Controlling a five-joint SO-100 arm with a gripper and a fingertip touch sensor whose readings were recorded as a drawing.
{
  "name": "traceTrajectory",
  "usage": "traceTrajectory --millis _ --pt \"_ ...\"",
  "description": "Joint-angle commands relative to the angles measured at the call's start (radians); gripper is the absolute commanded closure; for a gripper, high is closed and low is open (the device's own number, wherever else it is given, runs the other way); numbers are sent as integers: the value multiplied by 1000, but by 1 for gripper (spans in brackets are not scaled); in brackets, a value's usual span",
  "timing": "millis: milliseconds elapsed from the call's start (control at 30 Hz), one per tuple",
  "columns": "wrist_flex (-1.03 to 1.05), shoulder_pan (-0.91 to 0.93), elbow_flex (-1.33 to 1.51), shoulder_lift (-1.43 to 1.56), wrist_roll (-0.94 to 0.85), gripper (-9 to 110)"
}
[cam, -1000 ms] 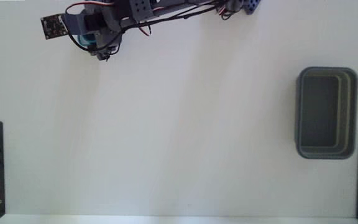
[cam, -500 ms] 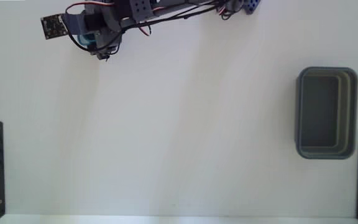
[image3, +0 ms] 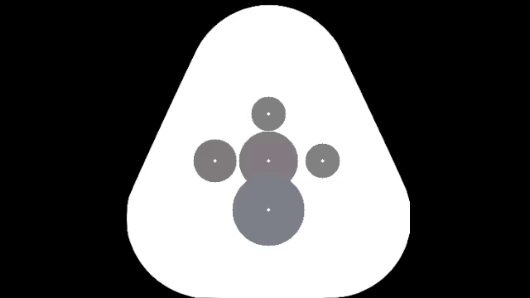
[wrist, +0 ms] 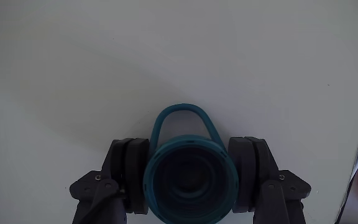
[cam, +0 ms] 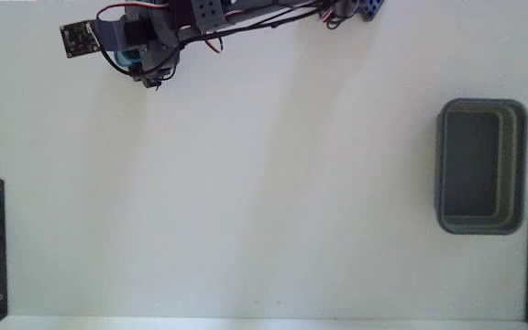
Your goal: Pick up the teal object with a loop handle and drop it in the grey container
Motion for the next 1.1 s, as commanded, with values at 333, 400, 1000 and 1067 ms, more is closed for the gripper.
traceTrajectory --millis 333,400,1000,1067 --pt "-12 13 -3 37 3 36" --pt "-12 13 -3 37 3 36" --pt "-12 13 -3 37 3 36" --pt "-12 13 -3 37 3 36"
